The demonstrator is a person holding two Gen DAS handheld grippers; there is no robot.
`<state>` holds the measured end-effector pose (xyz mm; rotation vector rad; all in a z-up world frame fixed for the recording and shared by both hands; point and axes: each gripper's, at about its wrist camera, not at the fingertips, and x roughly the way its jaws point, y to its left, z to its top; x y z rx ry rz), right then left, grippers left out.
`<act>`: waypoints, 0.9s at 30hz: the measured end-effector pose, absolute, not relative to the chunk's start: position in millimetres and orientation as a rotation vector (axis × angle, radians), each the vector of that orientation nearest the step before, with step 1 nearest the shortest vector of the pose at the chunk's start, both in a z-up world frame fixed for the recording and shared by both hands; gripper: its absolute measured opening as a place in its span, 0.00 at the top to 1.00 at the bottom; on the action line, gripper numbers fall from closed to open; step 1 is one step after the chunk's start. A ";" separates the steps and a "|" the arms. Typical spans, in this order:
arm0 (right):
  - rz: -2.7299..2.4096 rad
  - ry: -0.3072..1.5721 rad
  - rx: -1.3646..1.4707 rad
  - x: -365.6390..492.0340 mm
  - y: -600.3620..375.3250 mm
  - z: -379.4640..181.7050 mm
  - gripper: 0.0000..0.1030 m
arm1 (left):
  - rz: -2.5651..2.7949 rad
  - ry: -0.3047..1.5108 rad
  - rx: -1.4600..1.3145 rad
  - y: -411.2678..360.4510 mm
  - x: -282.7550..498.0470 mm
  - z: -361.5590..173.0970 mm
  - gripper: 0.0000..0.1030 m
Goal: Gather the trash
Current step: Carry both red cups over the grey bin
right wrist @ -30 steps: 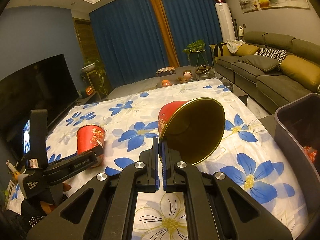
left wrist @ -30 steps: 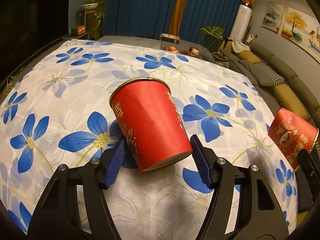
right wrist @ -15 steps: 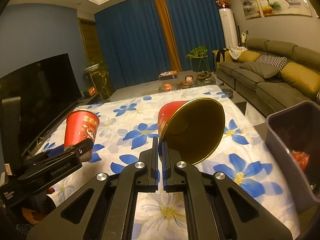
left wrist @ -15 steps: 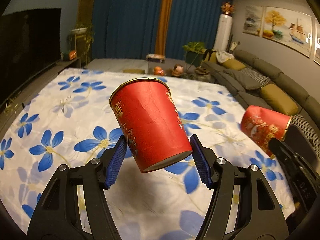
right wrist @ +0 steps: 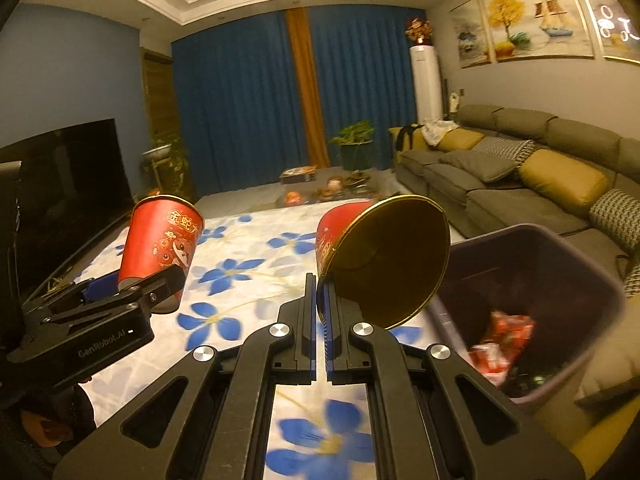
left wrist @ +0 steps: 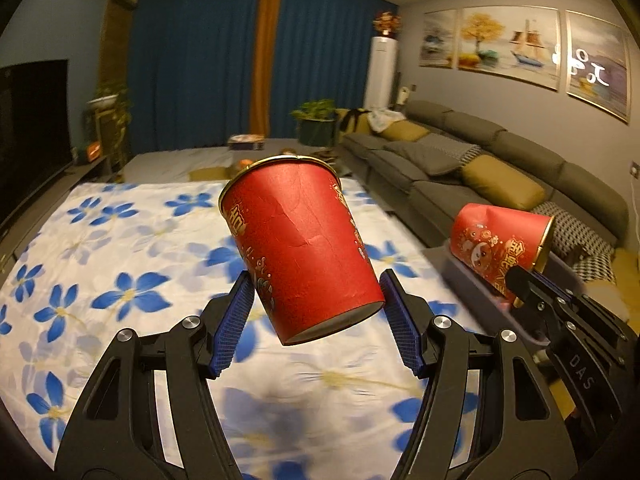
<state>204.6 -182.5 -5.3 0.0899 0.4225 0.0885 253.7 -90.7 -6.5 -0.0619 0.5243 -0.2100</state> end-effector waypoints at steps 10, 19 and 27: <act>-0.038 0.388 0.101 184.8 -253.3 3.1 0.96 | -0.328 0.489 -0.021 -167.7 244.8 5.2 0.38; -0.123 0.391 0.114 185.6 -296.8 -3.0 0.96 | -0.415 0.477 0.000 -223.0 252.8 5.8 0.38; -0.139 0.395 0.127 191.6 -317.7 -6.9 0.96 | -0.483 0.472 0.021 -254.0 260.9 -0.7 0.38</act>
